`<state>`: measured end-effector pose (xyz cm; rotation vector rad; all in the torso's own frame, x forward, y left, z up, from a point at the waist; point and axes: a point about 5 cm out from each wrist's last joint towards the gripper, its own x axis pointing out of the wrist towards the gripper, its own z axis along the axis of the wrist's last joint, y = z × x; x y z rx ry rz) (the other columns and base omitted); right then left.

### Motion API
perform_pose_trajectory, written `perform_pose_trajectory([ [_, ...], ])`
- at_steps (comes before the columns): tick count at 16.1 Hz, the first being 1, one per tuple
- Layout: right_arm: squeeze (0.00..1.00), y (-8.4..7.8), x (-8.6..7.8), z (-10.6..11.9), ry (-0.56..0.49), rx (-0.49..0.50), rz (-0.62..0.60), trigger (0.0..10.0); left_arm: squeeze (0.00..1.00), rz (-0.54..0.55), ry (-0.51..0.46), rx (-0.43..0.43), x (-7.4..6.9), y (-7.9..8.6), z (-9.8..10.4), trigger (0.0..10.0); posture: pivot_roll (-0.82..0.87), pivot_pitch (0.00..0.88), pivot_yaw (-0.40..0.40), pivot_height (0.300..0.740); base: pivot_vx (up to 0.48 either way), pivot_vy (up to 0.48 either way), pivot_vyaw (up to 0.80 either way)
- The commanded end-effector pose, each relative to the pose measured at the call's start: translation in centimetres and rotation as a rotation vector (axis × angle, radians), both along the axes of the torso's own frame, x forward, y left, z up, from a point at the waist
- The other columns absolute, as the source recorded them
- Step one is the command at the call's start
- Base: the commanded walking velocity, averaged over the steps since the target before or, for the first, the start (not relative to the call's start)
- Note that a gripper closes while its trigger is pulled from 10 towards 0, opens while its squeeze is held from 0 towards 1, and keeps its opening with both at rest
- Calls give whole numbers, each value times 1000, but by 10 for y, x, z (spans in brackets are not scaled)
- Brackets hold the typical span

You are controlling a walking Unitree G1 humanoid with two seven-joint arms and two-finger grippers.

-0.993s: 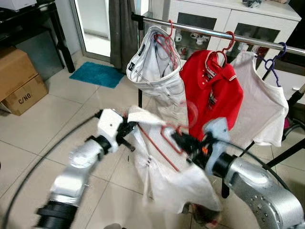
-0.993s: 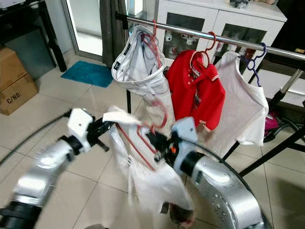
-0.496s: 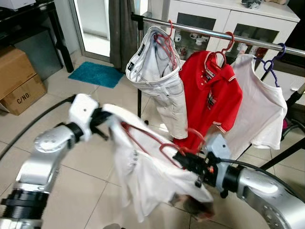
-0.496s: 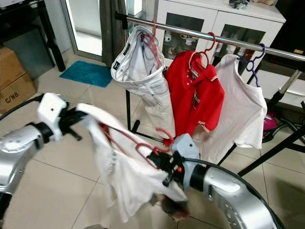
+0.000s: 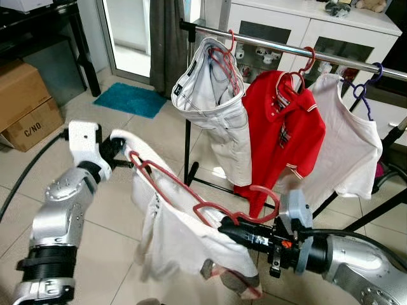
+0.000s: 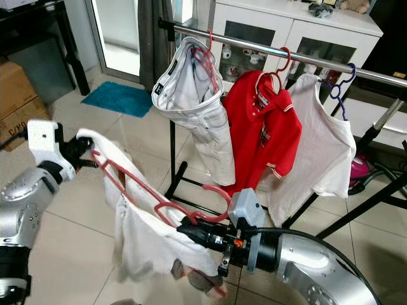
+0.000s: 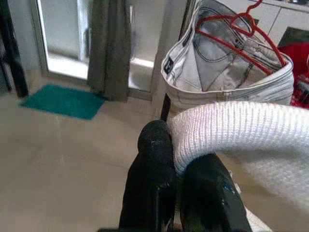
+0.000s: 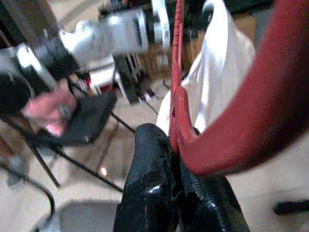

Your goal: Hang hanger

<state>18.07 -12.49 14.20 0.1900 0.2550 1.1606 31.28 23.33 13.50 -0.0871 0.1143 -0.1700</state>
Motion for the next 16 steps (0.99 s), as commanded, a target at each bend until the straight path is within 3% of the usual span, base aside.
perform_pose_trajectory([
  [1, 0, -5, 11, 6, -16, 43, -107, 0, 0, -43, -11, -25, -3, -3, 5, 0, -58, 0, -51, 740, 0, 0, 0],
  [4, 0, -8, 44, 12, -68, 99, -414, 0, 0, -329, 50, 36, -16, -50, -6, 0, -53, 0, -54, 740, 0, 0, 0],
  [5, 0, -8, 49, 12, -74, 93, -453, 0, 0, -356, 60, 52, -18, -55, -7, 0, -53, 0, -54, 740, 0, 0, 0],
  [7, 0, -9, 65, 13, -69, 74, -618, 0, 0, -514, 94, 175, -25, -78, -15, 0, -50, 0, -55, 740, 0, 0, 0],
  [10, 0, -26, 86, 3, -64, -4, -891, 0, 0, -618, 121, 186, -39, -91, -17, 0, -51, 0, -44, 740, 0, 0, 0],
  [11, 0, -27, 89, 1, -59, -3, -906, 0, 0, -649, 124, 190, -44, -94, -18, 0, -49, 0, -44, 740, 0, 0, 0],
  [13, 0, -33, 89, -12, -6, -52, -958, 471, 0, -564, 120, 152, -50, -89, -19, 0, -45, 0, -47, 740, 0, 0, 0],
  [14, 0, -33, 86, -21, 41, -98, -957, 10000, 0, -491, 116, 156, -50, -83, -21, 0, -36, 0, -51, 740, 0, 0, 0],
  [15, 0, -34, 77, -35, 92, -151, -924, 10000, 0, -313, 92, 130, -51, -69, -25, 10000, -31, 0, -54, 740, 0, 0, 0],
  [16, 0, -40, 69, -48, 116, -197, -961, 10000, 0, -173, 76, 51, -57, -59, -30, 10000, -25, 0, -60, 740, 0, 0, -800],
])
